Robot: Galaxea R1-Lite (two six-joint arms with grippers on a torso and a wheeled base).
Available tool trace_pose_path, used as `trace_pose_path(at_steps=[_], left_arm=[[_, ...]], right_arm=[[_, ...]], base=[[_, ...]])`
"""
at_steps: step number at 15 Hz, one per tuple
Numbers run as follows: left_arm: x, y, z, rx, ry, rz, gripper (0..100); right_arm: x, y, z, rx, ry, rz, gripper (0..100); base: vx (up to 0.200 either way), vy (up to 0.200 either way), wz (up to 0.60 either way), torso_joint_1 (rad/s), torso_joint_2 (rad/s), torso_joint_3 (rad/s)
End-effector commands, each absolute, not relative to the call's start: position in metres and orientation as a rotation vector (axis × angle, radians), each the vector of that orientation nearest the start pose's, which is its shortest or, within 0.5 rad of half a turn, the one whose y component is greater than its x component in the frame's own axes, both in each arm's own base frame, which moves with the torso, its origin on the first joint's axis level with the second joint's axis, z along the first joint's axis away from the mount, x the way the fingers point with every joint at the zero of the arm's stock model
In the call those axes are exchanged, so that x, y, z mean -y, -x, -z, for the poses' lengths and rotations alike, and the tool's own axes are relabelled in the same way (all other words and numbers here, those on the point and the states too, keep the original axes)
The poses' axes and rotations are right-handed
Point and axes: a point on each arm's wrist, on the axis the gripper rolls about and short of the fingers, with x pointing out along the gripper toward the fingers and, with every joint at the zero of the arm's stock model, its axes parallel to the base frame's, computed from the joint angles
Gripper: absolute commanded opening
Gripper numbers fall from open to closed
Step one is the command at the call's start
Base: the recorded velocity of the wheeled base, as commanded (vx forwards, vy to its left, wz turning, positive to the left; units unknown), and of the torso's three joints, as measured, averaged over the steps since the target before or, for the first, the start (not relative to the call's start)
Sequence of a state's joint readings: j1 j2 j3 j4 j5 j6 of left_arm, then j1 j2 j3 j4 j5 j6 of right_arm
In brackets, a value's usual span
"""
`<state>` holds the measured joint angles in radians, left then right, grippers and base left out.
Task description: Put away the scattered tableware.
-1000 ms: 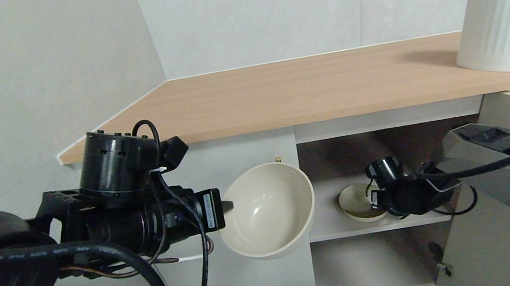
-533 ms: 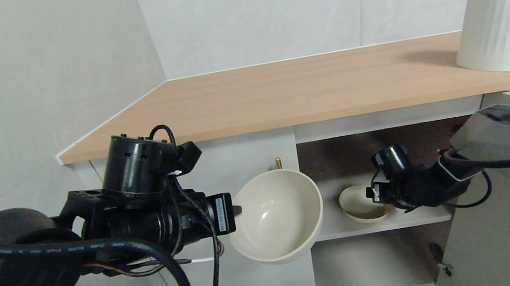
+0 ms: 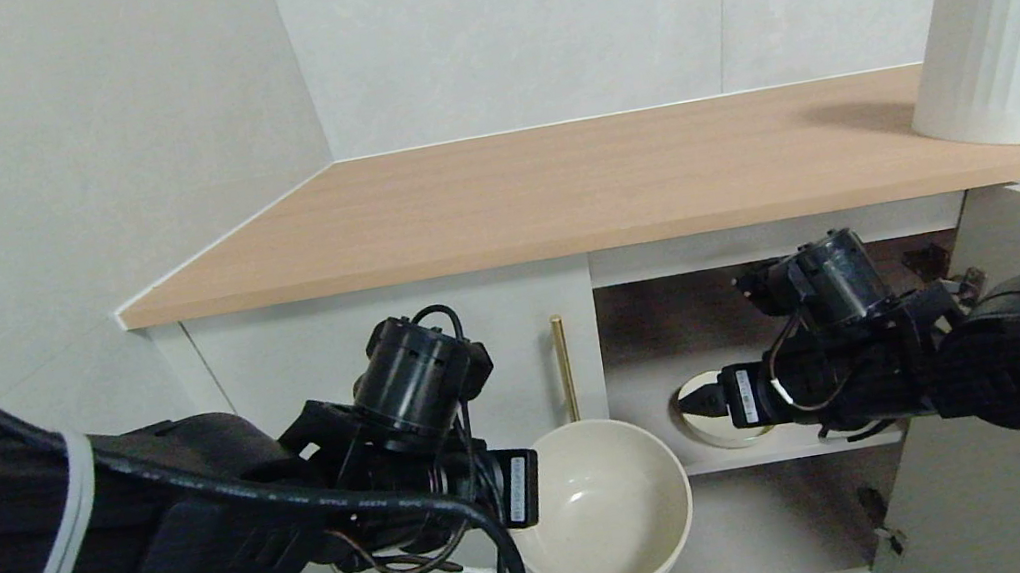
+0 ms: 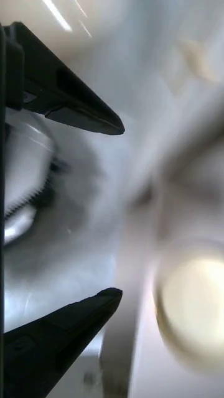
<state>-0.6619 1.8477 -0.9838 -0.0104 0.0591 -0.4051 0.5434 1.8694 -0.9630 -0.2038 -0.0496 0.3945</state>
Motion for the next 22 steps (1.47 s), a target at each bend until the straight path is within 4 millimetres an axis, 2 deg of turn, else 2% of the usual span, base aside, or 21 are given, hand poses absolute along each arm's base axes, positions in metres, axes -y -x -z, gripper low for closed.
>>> trace_pose_path(at_steps=[1, 4, 7, 13, 14, 22], left_arm=[[0.202, -0.254, -0.116, -0.937, 0.044, 0.392, 0], [0.206, -0.252, -0.113, -0.933, 0.025, 0.378, 0], [0.208, -0.251, -0.114, -0.929, 0.02, 0.381, 0], [0.209, -0.25, -0.114, -0.929, 0.016, 0.385, 0], [0.209, -0.25, -0.114, -0.929, 0.016, 0.385, 0], [0.209, -0.25, -0.114, -0.929, 0.017, 0.383, 0]], right_arm=[[-0.178, -0.254, -0.157, -0.709, -0.163, -0.425, 100], [-0.196, -0.238, -0.146, -0.767, -0.114, -0.486, 100], [-0.207, -0.241, -0.127, -0.817, -0.083, -0.484, 100], [-0.213, -0.245, -0.115, -0.847, -0.066, -0.474, 100], [-0.213, -0.245, -0.115, -0.847, -0.066, -0.475, 0], [-0.213, -0.245, -0.114, -0.85, -0.064, -0.477, 0]], base=[[0.0, 0.0, 0.0, 0.0, 0.0, 0.0], [0.0, 0.0, 0.0, 0.0, 0.0, 0.0], [0.0, 0.0, 0.0, 0.0, 0.0, 0.0], [0.0, 0.0, 0.0, 0.0, 0.0, 0.0], [0.0, 0.0, 0.0, 0.0, 0.0, 0.0], [0.0, 0.0, 0.0, 0.0, 0.0, 0.0]])
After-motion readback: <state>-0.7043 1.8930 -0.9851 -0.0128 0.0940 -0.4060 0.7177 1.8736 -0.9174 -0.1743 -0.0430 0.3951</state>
